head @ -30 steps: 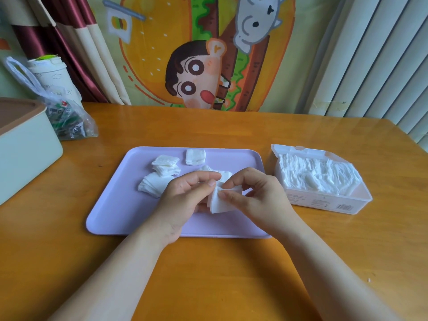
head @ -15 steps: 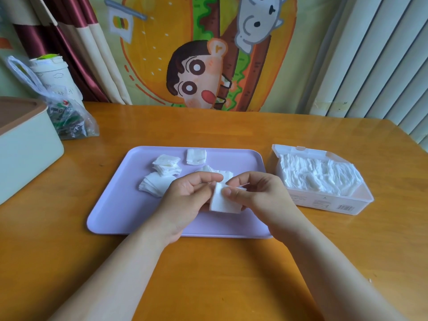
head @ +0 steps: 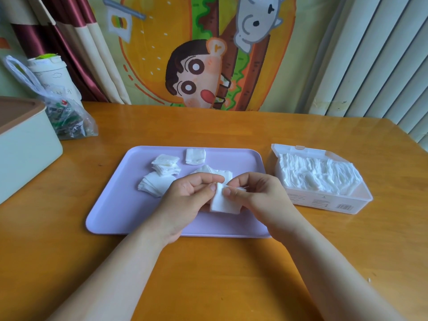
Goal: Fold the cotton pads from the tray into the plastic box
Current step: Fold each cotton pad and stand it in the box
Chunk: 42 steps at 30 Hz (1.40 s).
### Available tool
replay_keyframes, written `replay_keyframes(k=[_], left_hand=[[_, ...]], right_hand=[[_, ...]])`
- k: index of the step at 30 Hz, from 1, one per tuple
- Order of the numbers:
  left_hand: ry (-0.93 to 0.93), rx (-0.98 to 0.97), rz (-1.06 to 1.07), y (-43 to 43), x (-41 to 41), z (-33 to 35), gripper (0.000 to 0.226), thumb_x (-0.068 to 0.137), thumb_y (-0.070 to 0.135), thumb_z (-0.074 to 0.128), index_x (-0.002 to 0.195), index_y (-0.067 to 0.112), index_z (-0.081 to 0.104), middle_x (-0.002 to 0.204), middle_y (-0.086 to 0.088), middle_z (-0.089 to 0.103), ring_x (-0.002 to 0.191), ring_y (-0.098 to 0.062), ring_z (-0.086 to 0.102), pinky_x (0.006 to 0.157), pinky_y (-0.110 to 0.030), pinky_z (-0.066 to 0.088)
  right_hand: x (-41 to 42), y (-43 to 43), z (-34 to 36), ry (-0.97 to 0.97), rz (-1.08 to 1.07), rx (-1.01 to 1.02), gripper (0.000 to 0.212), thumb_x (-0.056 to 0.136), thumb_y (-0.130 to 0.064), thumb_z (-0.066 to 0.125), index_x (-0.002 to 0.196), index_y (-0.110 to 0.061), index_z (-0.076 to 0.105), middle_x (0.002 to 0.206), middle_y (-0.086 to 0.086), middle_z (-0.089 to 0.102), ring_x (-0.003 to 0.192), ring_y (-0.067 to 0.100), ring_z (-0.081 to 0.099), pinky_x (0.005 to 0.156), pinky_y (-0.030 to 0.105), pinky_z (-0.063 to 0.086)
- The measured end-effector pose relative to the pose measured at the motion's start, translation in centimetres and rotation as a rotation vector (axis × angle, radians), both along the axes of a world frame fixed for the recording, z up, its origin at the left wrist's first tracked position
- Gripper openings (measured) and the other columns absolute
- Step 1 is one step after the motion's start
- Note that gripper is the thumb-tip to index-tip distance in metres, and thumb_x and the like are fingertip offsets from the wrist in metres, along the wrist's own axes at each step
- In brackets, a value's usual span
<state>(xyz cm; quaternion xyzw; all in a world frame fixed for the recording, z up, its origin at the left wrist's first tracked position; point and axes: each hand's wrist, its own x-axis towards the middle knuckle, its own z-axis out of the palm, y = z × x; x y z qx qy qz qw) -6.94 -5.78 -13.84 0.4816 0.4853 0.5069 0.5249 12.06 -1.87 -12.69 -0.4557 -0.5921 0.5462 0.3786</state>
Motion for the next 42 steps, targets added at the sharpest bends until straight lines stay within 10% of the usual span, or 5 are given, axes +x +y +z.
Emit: replay_keyframes(k=[8, 14, 21, 32, 42], left_hand=[[0.007, 0.018, 0.030, 0.2, -0.3, -0.3, 0.026, 0.100, 0.007, 0.066, 0.121, 0.021, 0.073, 0.097, 0.004, 0.079, 0.091, -0.006, 0.065, 0.082, -0.020, 0.051], [0.008, 0.049, 0.127, 0.1, 0.0, 0.0, 0.027, 0.099, 0.005, 0.068, 0.114, 0.025, 0.075, 0.103, 0.002, 0.080, 0.099, -0.010, 0.072, 0.088, -0.025, 0.055], [0.975, 0.397, 0.326, 0.4, -0.2, -1.8, 0.037, 0.088, 0.005, 0.073, 0.124, 0.016, 0.072, 0.135, 0.005, 0.064, 0.123, -0.015, 0.058, 0.104, -0.027, 0.046], [0.944, 0.274, 0.323, -0.1, 0.6, -1.3, 0.041, 0.081, 0.049, 0.070, 0.114, 0.025, 0.072, 0.094, 0.013, 0.064, 0.088, -0.019, 0.062, 0.082, -0.045, 0.056], [0.936, 0.111, 0.217, 0.5, -0.2, -1.3, 0.053, 0.088, 0.029, 0.072, 0.138, 0.040, 0.057, 0.100, 0.015, 0.054, 0.097, -0.012, 0.056, 0.095, -0.039, 0.050]], right_hand=[[-0.1, 0.2, -0.4, -0.009, -0.050, 0.024, 0.028, 0.086, -0.024, 0.089, 0.110, -0.023, 0.076, 0.088, 0.005, 0.068, 0.072, 0.016, 0.064, 0.069, 0.032, 0.057], [0.2, 0.0, -0.4, 0.000, -0.030, -0.041, 0.022, 0.095, -0.025, 0.079, 0.082, -0.007, 0.077, 0.074, 0.013, 0.075, 0.065, 0.022, 0.067, 0.071, 0.036, 0.054], [-0.1, 0.4, -0.5, 0.144, -0.250, -0.102, 0.017, 0.105, -0.019, 0.064, 0.103, -0.001, 0.064, 0.096, 0.017, 0.076, 0.079, 0.029, 0.081, 0.071, 0.043, 0.067], [-0.6, 0.1, -1.4, 0.179, -0.297, -0.080, 0.019, 0.108, -0.022, 0.058, 0.111, -0.003, 0.057, 0.102, 0.020, 0.076, 0.080, 0.028, 0.080, 0.072, 0.045, 0.068], [-0.8, 0.0, -1.5, 0.141, -0.287, -0.030, 0.012, 0.108, -0.016, 0.057, 0.107, -0.008, 0.065, 0.088, 0.015, 0.080, 0.077, 0.031, 0.080, 0.069, 0.044, 0.067]])
